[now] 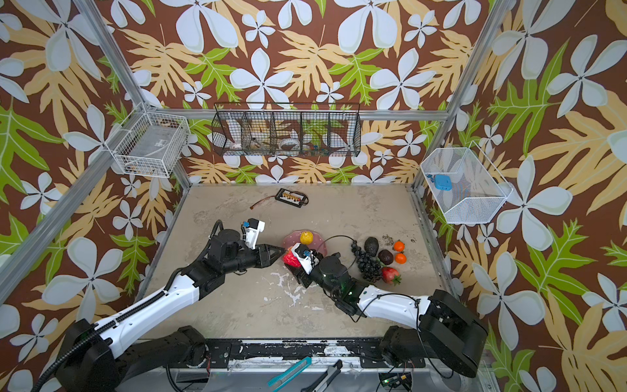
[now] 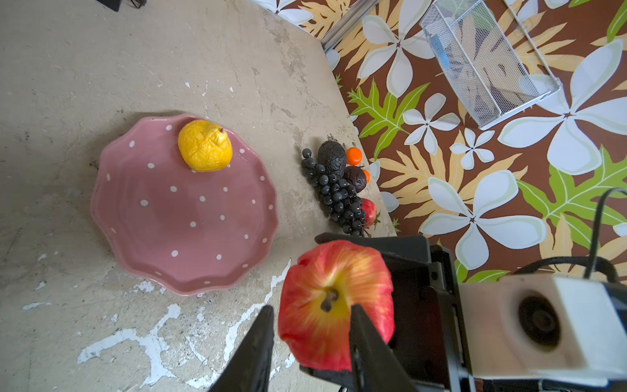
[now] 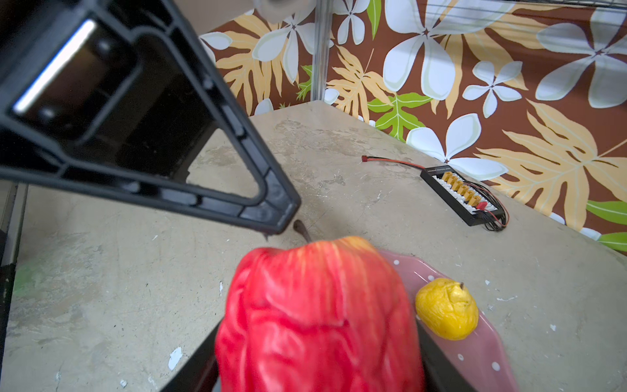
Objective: Arrange fruit in a fruit bowl
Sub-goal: Place the fruit in the fruit bowl.
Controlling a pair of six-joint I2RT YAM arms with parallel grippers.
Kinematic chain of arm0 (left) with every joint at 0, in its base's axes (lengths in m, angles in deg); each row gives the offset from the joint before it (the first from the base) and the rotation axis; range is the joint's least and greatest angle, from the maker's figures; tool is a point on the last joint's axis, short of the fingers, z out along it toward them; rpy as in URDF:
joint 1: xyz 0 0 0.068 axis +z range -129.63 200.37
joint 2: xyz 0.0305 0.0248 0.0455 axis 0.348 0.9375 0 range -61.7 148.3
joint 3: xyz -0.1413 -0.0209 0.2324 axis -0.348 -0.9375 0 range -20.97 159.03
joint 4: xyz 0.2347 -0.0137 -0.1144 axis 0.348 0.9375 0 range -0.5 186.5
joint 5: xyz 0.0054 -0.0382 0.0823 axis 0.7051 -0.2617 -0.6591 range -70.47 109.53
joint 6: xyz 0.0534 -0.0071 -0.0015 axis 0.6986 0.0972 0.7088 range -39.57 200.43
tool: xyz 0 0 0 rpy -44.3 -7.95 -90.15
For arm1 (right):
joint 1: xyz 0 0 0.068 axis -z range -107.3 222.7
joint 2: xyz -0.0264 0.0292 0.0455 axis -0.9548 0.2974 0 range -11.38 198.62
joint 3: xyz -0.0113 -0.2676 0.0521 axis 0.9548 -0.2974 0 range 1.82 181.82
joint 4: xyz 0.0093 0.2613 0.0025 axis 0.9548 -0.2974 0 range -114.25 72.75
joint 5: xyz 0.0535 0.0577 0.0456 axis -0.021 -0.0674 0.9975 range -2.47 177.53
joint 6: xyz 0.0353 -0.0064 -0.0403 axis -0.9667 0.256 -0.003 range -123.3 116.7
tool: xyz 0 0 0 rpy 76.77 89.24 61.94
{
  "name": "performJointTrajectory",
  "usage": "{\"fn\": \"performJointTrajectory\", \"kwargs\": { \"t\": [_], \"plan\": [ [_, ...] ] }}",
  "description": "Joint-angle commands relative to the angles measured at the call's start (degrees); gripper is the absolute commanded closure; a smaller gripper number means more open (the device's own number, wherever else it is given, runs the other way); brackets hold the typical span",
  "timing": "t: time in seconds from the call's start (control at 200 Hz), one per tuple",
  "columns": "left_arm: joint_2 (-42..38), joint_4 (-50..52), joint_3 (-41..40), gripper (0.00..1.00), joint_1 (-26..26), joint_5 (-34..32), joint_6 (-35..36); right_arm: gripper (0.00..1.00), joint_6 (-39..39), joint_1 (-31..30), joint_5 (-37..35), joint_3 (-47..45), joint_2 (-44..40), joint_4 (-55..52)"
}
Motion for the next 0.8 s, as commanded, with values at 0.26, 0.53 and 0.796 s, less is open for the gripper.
{"fn": "performJointTrajectory", "kwargs": {
  "t": [0.26, 0.53, 0.796],
  "plan": [
    [0.1, -2.8, -0.4, 0.76, -0.2, 1.6, -0.3, 0.4, 1.0, -0.7, -1.6, 0.8, 0.7, 1.2],
    [0.6, -3.4, -0.5, 0.82, -0.2, 1.6, -0.5, 0.4, 1.1, -1.0, -1.5, 1.0, 0.5, 0.9],
    [0.7, -3.8, -0.8, 0.85, -0.3, 1.9, -0.9, 0.4, 1.2, -1.2, -1.5, 1.2, 0.8, 0.8]
  ]
}}
